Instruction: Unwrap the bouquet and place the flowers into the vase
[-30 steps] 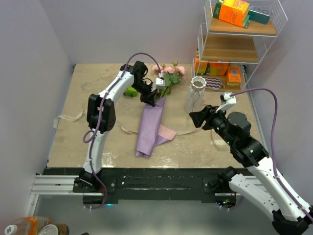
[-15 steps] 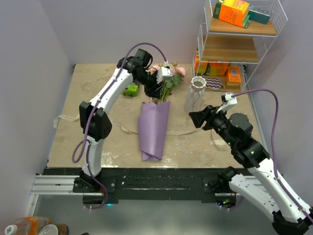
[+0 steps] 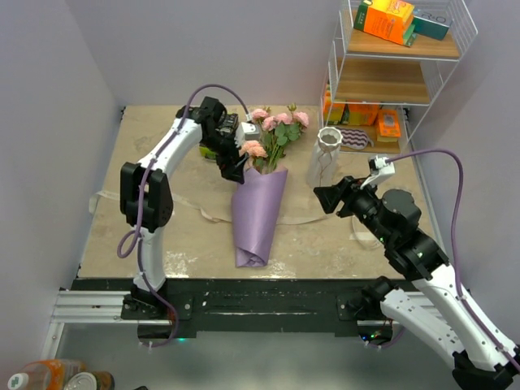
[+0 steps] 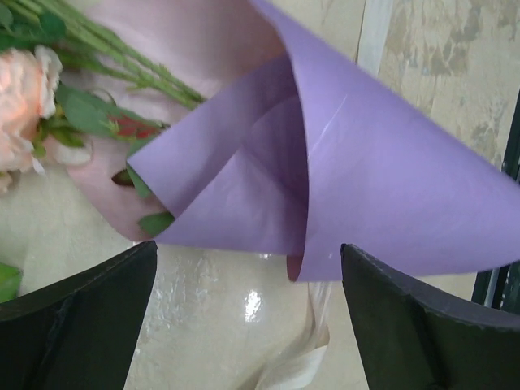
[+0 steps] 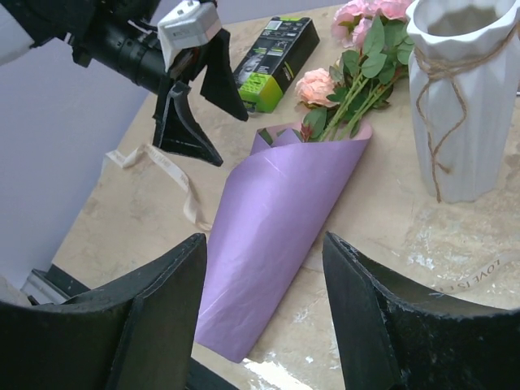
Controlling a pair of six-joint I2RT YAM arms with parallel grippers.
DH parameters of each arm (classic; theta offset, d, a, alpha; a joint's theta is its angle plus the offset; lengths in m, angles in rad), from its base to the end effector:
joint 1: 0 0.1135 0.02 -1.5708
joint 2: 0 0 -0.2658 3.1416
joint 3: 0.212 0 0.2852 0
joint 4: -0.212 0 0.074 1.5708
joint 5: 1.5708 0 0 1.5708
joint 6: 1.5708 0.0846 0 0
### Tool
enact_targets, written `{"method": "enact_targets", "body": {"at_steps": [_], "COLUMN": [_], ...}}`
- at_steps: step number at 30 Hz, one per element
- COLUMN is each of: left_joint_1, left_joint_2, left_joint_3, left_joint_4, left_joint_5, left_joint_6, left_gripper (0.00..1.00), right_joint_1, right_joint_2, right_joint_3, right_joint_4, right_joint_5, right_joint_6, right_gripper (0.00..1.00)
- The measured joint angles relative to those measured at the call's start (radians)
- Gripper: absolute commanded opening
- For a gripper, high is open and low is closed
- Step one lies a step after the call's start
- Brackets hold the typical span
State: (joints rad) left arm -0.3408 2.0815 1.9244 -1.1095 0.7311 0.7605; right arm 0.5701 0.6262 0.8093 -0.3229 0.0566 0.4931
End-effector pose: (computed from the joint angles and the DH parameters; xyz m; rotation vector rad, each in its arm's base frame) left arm 0.4295 -0.2122 0.2303 1.4698 2.1063 -0.8780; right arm 0.1918 0.1173 0.3570 -0.0245 1.7668 0.7351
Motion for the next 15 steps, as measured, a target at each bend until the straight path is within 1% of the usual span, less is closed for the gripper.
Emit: {"method": "enact_targets", "body": {"at_steps": [4,7,11,13,15], "left_joint_1": [0.043,0.037,0.017,0.005,-0.008], "left_joint_2": [0.050,0.074,0.073,0.070,0.068], "left_joint_3": [-0.020,-0.026,-0.051,-0.071,-0.089], "left_joint_4": [-0.078,-0.133,-0.166,-0.170,-0.180], "left_joint_5": [0.054,0.101,0.153,0.164,0.172], "left_joint_6": [0.106,0.163,0.218,0.233,0.247], "left_gripper": [0.99,0.99,0.97,0.95,0.88], "right_joint_1": [0.000,0.000,0.000,0.000,0.000], "right_joint_2": [-0.001,-0.001,0.001,0.000,0.001], "right_joint_3": [0.000,0.000,0.000,0.000,0.000], "right_joint_4": [0.000,-0.001,-0.008,-0.007,-0.007], "right_joint_5": [0.000,0.000,0.000,0.000,0.000], "right_joint_6": [0.000,0.000,0.000,0.000,0.000], "right_gripper": [0.63,0.63,0.62,0.62,0.62]}}
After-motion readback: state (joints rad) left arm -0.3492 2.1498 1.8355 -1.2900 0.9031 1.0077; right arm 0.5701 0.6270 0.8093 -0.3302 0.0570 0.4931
